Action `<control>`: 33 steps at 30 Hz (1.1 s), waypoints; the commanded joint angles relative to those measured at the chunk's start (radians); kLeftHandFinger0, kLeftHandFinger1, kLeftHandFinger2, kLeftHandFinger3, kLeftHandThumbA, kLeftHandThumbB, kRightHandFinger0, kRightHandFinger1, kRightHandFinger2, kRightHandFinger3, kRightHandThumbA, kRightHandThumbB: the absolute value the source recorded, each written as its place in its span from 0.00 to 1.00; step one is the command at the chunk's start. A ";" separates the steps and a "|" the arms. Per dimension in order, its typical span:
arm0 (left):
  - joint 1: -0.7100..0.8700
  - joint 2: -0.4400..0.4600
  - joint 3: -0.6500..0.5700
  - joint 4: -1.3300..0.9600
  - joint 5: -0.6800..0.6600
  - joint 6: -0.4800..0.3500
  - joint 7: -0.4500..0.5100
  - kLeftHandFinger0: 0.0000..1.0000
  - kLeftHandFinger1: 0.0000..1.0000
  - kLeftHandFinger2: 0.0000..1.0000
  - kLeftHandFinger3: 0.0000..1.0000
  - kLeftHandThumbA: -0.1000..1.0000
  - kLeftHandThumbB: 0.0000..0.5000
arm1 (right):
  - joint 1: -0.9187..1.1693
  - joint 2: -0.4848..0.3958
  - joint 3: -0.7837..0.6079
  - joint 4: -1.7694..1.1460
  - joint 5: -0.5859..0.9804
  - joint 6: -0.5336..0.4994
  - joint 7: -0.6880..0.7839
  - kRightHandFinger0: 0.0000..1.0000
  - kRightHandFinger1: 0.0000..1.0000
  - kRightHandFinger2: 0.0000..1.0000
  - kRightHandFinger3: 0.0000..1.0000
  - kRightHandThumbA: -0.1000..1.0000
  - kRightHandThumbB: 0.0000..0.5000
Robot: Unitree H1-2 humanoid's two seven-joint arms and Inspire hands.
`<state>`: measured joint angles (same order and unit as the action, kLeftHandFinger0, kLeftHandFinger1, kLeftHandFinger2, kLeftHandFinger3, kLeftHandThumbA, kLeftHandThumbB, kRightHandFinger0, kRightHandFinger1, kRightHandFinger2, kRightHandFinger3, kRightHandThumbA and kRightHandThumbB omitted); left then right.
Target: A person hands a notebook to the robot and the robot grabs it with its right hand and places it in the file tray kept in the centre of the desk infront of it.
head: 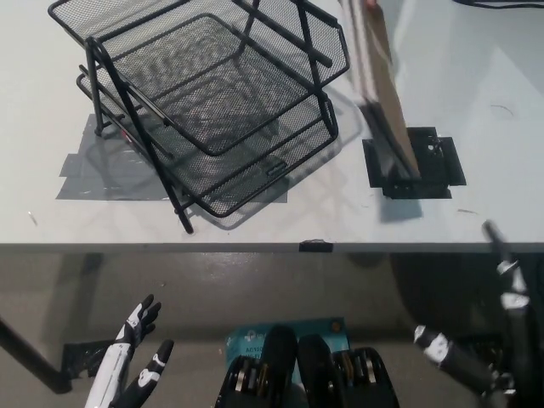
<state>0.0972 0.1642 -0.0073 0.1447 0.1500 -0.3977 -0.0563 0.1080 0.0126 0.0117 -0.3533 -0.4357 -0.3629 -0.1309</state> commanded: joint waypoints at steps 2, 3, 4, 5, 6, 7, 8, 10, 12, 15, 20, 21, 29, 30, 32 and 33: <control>0.003 -0.003 0.005 -0.016 0.000 -0.048 0.023 1.00 1.00 1.00 1.00 0.80 0.63 | -0.095 0.019 -0.040 -0.071 -0.108 -0.034 -0.069 1.00 1.00 1.00 1.00 1.00 0.81; 0.001 -0.004 0.006 -0.018 -0.002 -0.045 0.022 1.00 1.00 1.00 1.00 0.80 0.63 | -0.114 0.019 -0.044 -0.070 -0.107 -0.028 -0.070 1.00 1.00 1.00 1.00 1.00 0.80; -0.003 -0.002 0.006 -0.017 0.002 -0.046 0.022 1.00 1.00 1.00 1.00 0.80 0.63 | -0.139 0.019 -0.048 -0.064 -0.108 -0.022 -0.073 1.00 1.00 1.00 1.00 1.00 0.80; -0.006 0.000 0.006 -0.017 0.003 -0.044 0.021 1.00 1.00 1.00 1.00 0.80 0.63 | -0.157 0.024 -0.050 -0.065 -0.117 -0.009 -0.072 1.00 1.00 1.00 1.00 1.00 0.82; -0.007 0.000 0.007 -0.017 0.003 -0.043 0.021 1.00 1.00 1.00 1.00 0.80 0.63 | -0.167 0.028 -0.050 -0.066 -0.125 0.000 -0.069 1.00 1.00 1.00 1.00 1.00 0.83; -0.008 0.000 0.007 -0.017 0.003 -0.043 0.020 1.00 1.00 1.00 1.00 0.80 0.63 | -0.173 0.032 -0.049 -0.067 -0.129 0.006 -0.067 1.00 1.00 1.00 1.00 1.00 0.83; -0.009 0.001 0.007 -0.018 0.007 -0.043 0.021 1.00 1.00 1.00 1.00 0.80 0.63 | -0.192 0.042 -0.045 -0.066 -0.142 0.026 -0.063 1.00 1.00 1.00 1.00 1.00 0.87; -0.011 0.001 0.007 -0.022 0.009 -0.038 0.021 1.00 1.00 1.00 1.00 0.81 0.63 | -0.215 0.051 -0.042 -0.061 -0.170 0.038 -0.068 1.00 1.00 1.00 1.00 1.00 0.87; -0.014 0.001 0.009 -0.025 0.015 -0.037 0.024 1.00 1.00 1.00 1.00 0.81 0.63 | -0.252 0.055 -0.037 -0.035 -0.210 0.034 -0.081 1.00 1.00 1.00 1.00 1.00 0.85; -0.014 0.001 0.010 -0.027 0.014 -0.037 0.022 1.00 1.00 1.00 1.00 0.79 0.61 | -0.305 0.064 -0.035 0.010 -0.233 0.043 -0.096 1.00 1.00 1.00 1.00 1.00 0.81; -0.012 0.000 0.010 -0.030 0.012 -0.042 0.021 1.00 1.00 1.00 1.00 0.78 0.61 | -0.386 0.063 -0.046 0.094 -0.279 0.108 -0.114 1.00 1.00 1.00 1.00 1.00 0.75; -0.012 0.000 0.010 -0.030 0.013 -0.041 0.021 1.00 1.00 1.00 1.00 0.78 0.62 | -0.405 0.061 -0.049 0.118 -0.276 0.119 -0.117 1.00 1.00 1.00 1.00 1.00 0.75; -0.018 -0.001 0.012 -0.028 0.012 -0.045 0.021 1.00 1.00 1.00 1.00 0.76 0.62 | -0.526 0.045 -0.062 0.294 -0.237 0.138 -0.165 1.00 1.00 1.00 1.00 1.00 0.75; -0.018 -0.002 0.013 -0.028 0.012 -0.045 0.021 1.00 1.00 1.00 1.00 0.76 0.63 | -0.537 0.044 -0.065 0.312 -0.234 0.144 -0.168 1.00 1.00 1.00 1.00 1.00 0.75; -0.018 -0.002 0.013 -0.028 0.018 -0.047 0.024 1.00 1.00 1.00 1.00 0.76 0.63 | -0.574 0.036 -0.072 0.371 -0.226 0.158 -0.181 1.00 1.00 1.00 1.00 1.00 0.71; -0.018 -0.001 0.013 -0.028 0.019 -0.047 0.024 1.00 1.00 1.00 1.00 0.76 0.63 | -0.578 0.035 -0.072 0.377 -0.225 0.159 -0.183 1.00 1.00 1.00 1.00 1.00 0.71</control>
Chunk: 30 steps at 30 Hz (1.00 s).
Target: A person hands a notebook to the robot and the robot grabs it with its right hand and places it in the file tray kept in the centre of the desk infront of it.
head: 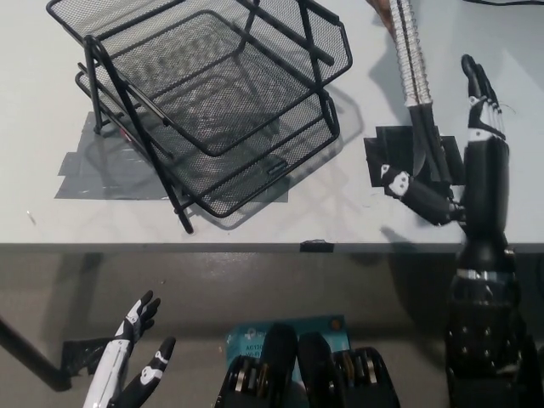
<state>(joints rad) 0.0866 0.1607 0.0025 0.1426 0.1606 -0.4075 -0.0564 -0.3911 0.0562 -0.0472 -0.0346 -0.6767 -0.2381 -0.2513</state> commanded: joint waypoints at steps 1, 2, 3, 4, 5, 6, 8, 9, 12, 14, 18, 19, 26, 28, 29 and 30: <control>-0.008 0.001 0.005 -0.026 0.008 -0.037 0.026 1.00 1.00 1.00 1.00 0.76 0.63 | -0.092 -0.009 -0.016 0.078 0.024 0.043 -0.065 1.00 1.00 1.00 1.00 1.00 0.72; -0.007 -0.001 0.005 -0.028 0.003 -0.035 0.024 1.00 1.00 1.00 1.00 0.76 0.63 | -0.102 -0.008 -0.018 0.094 0.034 0.044 -0.069 1.00 1.00 1.00 1.00 1.00 0.73; -0.007 -0.002 0.005 -0.027 0.004 -0.036 0.025 1.00 1.00 1.00 1.00 0.75 0.62 | -0.117 -0.008 -0.019 0.120 0.036 0.048 -0.077 1.00 1.00 1.00 1.00 1.00 0.73; -0.008 -0.002 0.006 -0.026 0.005 -0.038 0.026 1.00 1.00 1.00 1.00 0.75 0.62 | -0.128 -0.009 -0.018 0.139 0.036 0.050 -0.081 1.00 1.00 1.00 1.00 1.00 0.72; -0.009 -0.002 0.007 -0.026 0.004 -0.038 0.026 1.00 1.00 1.00 1.00 0.74 0.62 | -0.137 -0.010 -0.016 0.154 0.035 0.050 -0.087 1.00 1.00 1.00 1.00 1.00 0.73; -0.009 -0.002 0.008 -0.027 0.001 -0.037 0.025 1.00 1.00 1.00 1.00 0.74 0.62 | -0.150 -0.013 -0.014 0.177 0.032 0.051 -0.097 1.00 1.00 1.00 1.00 1.00 0.74; -0.009 -0.003 0.008 -0.027 -0.006 -0.034 0.022 1.00 1.00 1.00 1.00 0.73 0.62 | -0.171 -0.017 -0.007 0.213 0.020 0.060 -0.110 1.00 1.00 1.00 1.00 1.00 0.75; -0.010 -0.004 0.008 -0.027 -0.006 -0.033 0.022 1.00 1.00 1.00 1.00 0.73 0.62 | -0.175 -0.018 -0.006 0.218 0.019 0.063 -0.111 1.00 1.00 1.00 1.00 1.00 0.75; -0.014 -0.002 0.009 -0.029 0.009 -0.034 0.027 1.00 1.00 1.00 1.00 0.73 0.60 | -0.195 -0.017 0.009 0.254 0.008 0.065 -0.129 1.00 1.00 1.00 1.00 1.00 0.76; -0.014 -0.002 0.010 -0.030 0.007 -0.031 0.026 1.00 1.00 1.00 1.00 0.72 0.62 | -0.200 -0.013 0.024 0.262 -0.008 0.071 -0.138 1.00 1.00 1.00 1.00 1.00 0.77; -0.015 -0.004 0.011 -0.028 -0.005 -0.031 0.022 1.00 1.00 1.00 1.00 0.71 0.63 | -0.211 0.004 0.049 0.274 -0.014 0.078 -0.162 1.00 1.00 1.00 1.00 1.00 0.79; -0.018 -0.005 0.013 -0.026 -0.008 -0.032 0.023 1.00 1.00 1.00 1.00 0.70 0.64 | -0.218 0.006 0.053 0.283 -0.012 0.080 -0.164 1.00 1.00 1.00 1.00 1.00 0.79; -0.020 0.000 0.013 -0.031 0.009 -0.024 0.025 1.00 1.00 1.00 1.00 0.72 0.61 | -0.230 0.016 0.087 0.305 -0.019 0.091 -0.190 1.00 1.00 1.00 1.00 1.00 0.81; -0.020 -0.001 0.013 -0.033 0.004 -0.022 0.022 1.00 1.00 1.00 1.00 0.72 0.63 | -0.225 0.020 0.106 0.300 -0.039 0.102 -0.196 1.00 1.00 1.00 1.00 1.00 0.83; -0.020 -0.001 0.013 -0.035 0.004 -0.021 0.022 1.00 1.00 1.00 1.00 0.72 0.62 | -0.222 0.019 0.116 0.298 -0.048 0.107 -0.201 1.00 1.00 1.00 1.00 1.00 0.82; -0.020 -0.001 0.013 -0.035 0.003 -0.020 0.022 1.00 1.00 1.00 1.00 0.71 0.62 | -0.219 0.018 0.123 0.295 -0.055 0.111 -0.204 1.00 1.00 1.00 1.00 1.00 0.82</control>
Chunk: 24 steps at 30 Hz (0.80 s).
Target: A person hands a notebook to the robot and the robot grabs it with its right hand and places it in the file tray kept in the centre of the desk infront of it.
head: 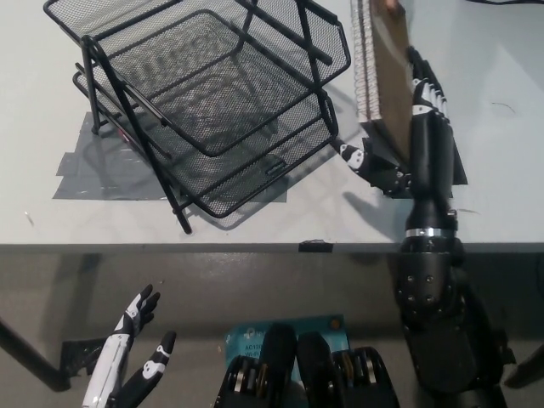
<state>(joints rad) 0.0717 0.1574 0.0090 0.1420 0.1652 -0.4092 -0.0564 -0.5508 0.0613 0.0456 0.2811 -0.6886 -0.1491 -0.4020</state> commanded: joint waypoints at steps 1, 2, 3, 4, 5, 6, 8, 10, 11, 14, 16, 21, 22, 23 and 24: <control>-0.005 0.003 0.006 -0.034 -0.001 -0.018 0.022 1.00 1.00 1.00 1.00 0.71 0.62 | -0.055 0.014 0.038 -0.027 -0.052 0.029 -0.056 1.00 1.00 1.00 1.00 1.00 0.83; -0.005 0.003 0.006 -0.033 -0.001 -0.018 0.022 1.00 1.00 1.00 1.00 0.71 0.62 | -0.051 0.014 0.047 -0.033 -0.059 0.036 -0.058 1.00 1.00 1.00 1.00 1.00 0.83; -0.005 0.003 0.007 -0.032 0.001 -0.019 0.023 1.00 1.00 1.00 1.00 0.71 0.62 | -0.042 0.016 0.056 -0.048 -0.067 0.039 -0.061 1.00 1.00 1.00 1.00 1.00 0.83; -0.005 0.002 0.007 -0.032 0.004 -0.019 0.024 1.00 1.00 1.00 1.00 0.71 0.63 | -0.034 0.018 0.065 -0.064 -0.074 0.037 -0.062 1.00 1.00 1.00 1.00 1.00 0.80; -0.006 0.003 0.008 -0.033 0.006 -0.019 0.026 1.00 1.00 1.00 1.00 0.71 0.62 | -0.021 0.019 0.082 -0.089 -0.087 0.034 -0.066 1.00 1.00 1.00 1.00 1.00 0.79; -0.007 0.004 0.008 -0.033 0.005 -0.019 0.025 1.00 1.00 1.00 1.00 0.71 0.62 | -0.019 0.019 0.087 -0.092 -0.090 0.034 -0.068 1.00 1.00 1.00 1.00 1.00 0.79; -0.009 0.007 0.008 -0.033 0.001 -0.017 0.021 1.00 1.00 1.00 1.00 0.71 0.62 | -0.002 0.022 0.111 -0.123 -0.098 0.031 -0.065 1.00 1.00 1.00 1.00 1.00 0.78; -0.010 0.006 0.007 -0.030 0.000 -0.020 0.020 1.00 1.00 1.00 1.00 0.71 0.62 | 0.012 0.028 0.130 -0.152 -0.109 0.038 -0.062 1.00 1.00 1.00 1.00 1.00 0.78; -0.009 0.006 0.007 -0.031 0.003 -0.019 0.021 1.00 1.00 1.00 1.00 0.71 0.62 | 0.020 0.032 0.141 -0.169 -0.115 0.043 -0.060 1.00 1.00 1.00 1.00 1.00 0.79; -0.010 0.007 0.007 -0.034 0.010 -0.020 0.023 1.00 1.00 1.00 1.00 0.71 0.61 | 0.036 0.040 0.165 -0.198 -0.122 0.046 -0.052 1.00 1.00 1.00 1.00 1.00 0.81; -0.013 0.007 0.005 -0.033 0.012 -0.021 0.022 1.00 1.00 1.00 1.00 0.71 0.61 | 0.041 0.040 0.173 -0.206 -0.127 0.049 -0.054 1.00 1.00 1.00 1.00 1.00 0.81; -0.011 0.008 0.006 -0.046 0.001 -0.002 0.014 1.00 1.00 1.00 1.00 0.70 0.61 | 0.050 0.039 0.186 -0.198 -0.138 0.060 -0.057 1.00 1.00 1.00 1.00 1.00 0.78; -0.010 0.009 0.006 -0.049 0.001 0.000 0.013 1.00 1.00 1.00 1.00 0.69 0.60 | 0.051 0.038 0.187 -0.194 -0.141 0.062 -0.060 1.00 1.00 1.00 1.00 1.00 0.78; -0.012 0.009 0.006 -0.048 0.001 0.000 0.013 1.00 1.00 1.00 1.00 0.69 0.60 | 0.049 0.038 0.188 -0.191 -0.141 0.063 -0.060 1.00 1.00 1.00 1.00 1.00 0.78; -0.015 0.010 0.007 -0.046 0.001 0.000 0.014 1.00 1.00 1.00 1.00 0.69 0.60 | 0.046 0.037 0.188 -0.189 -0.140 0.065 -0.061 1.00 1.00 1.00 1.00 1.00 0.78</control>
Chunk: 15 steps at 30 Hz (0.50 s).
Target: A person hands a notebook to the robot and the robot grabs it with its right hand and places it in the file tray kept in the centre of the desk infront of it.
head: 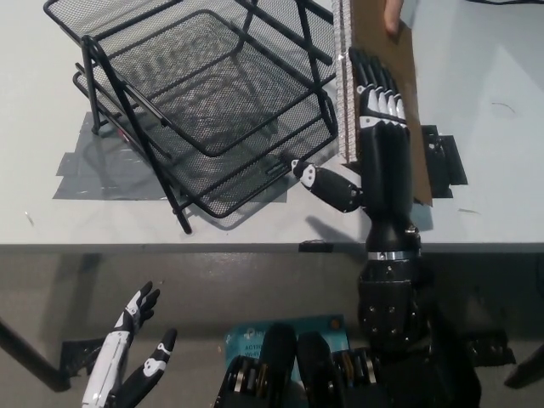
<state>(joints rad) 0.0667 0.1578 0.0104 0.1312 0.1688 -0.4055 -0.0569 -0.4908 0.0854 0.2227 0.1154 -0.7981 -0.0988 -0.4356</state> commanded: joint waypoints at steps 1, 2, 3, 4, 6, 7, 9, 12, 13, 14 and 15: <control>-0.011 0.009 0.006 -0.034 -0.004 -0.004 0.015 1.00 1.00 1.00 1.00 0.70 0.61 | -0.015 0.012 0.010 -0.012 -0.025 0.014 -0.029 1.00 1.00 1.00 1.00 1.00 0.78; -0.011 0.008 0.007 -0.034 -0.004 -0.002 0.016 1.00 1.00 1.00 1.00 0.70 0.61 | -0.016 0.009 0.007 0.003 -0.018 0.013 -0.031 1.00 1.00 1.00 1.00 1.00 0.76; -0.011 0.009 0.007 -0.035 0.001 -0.003 0.017 1.00 1.00 1.00 1.00 0.70 0.61 | -0.017 0.005 0.002 0.021 -0.013 0.012 -0.037 1.00 1.00 1.00 1.00 1.00 0.75; -0.011 0.009 0.006 -0.035 0.003 -0.005 0.018 1.00 1.00 1.00 1.00 0.70 0.61 | -0.018 0.003 -0.001 0.031 -0.011 0.011 -0.041 1.00 1.00 1.00 1.00 1.00 0.75; -0.013 0.010 0.006 -0.032 0.009 -0.008 0.020 1.00 1.00 1.00 1.00 0.70 0.60 | -0.033 -0.010 -0.014 0.097 -0.020 0.021 -0.073 1.00 1.00 1.00 1.00 1.00 0.78; -0.012 0.010 0.007 -0.032 0.009 -0.008 0.021 1.00 1.00 1.00 1.00 0.70 0.60 | -0.038 -0.012 -0.018 0.119 -0.019 0.026 -0.082 1.00 1.00 1.00 1.00 1.00 0.78; -0.013 0.010 0.008 -0.035 0.004 -0.006 0.019 0.99 1.00 1.00 1.00 0.70 0.59 | -0.053 -0.021 -0.029 0.173 -0.019 0.024 -0.115 1.00 1.00 1.00 1.00 1.00 0.78; -0.013 0.009 0.007 -0.030 0.003 -0.012 0.019 0.99 1.00 1.00 1.00 0.70 0.60 | -0.071 -0.035 -0.043 0.230 -0.003 0.020 -0.133 1.00 1.00 1.00 1.00 1.00 0.80; -0.012 0.009 0.007 -0.033 0.006 -0.007 0.019 0.99 1.00 1.00 1.00 0.71 0.61 | -0.078 -0.040 -0.049 0.247 0.004 0.023 -0.135 1.00 1.00 1.00 1.00 1.00 0.81; -0.012 0.009 0.008 -0.034 0.007 -0.005 0.020 0.99 1.00 1.00 1.00 0.71 0.61 | -0.086 -0.045 -0.054 0.264 0.007 0.022 -0.142 1.00 1.00 1.00 1.00 1.00 0.81; -0.013 0.008 0.008 -0.033 0.006 -0.006 0.020 0.99 1.00 1.00 1.00 0.71 0.61 | -0.091 -0.049 -0.056 0.274 0.007 0.020 -0.147 1.00 1.00 1.00 1.00 1.00 0.81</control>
<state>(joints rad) 0.0585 0.1580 0.0115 0.1305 0.1713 -0.4049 -0.0567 -0.5121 0.0476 0.1905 0.3484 -0.8039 -0.0859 -0.5070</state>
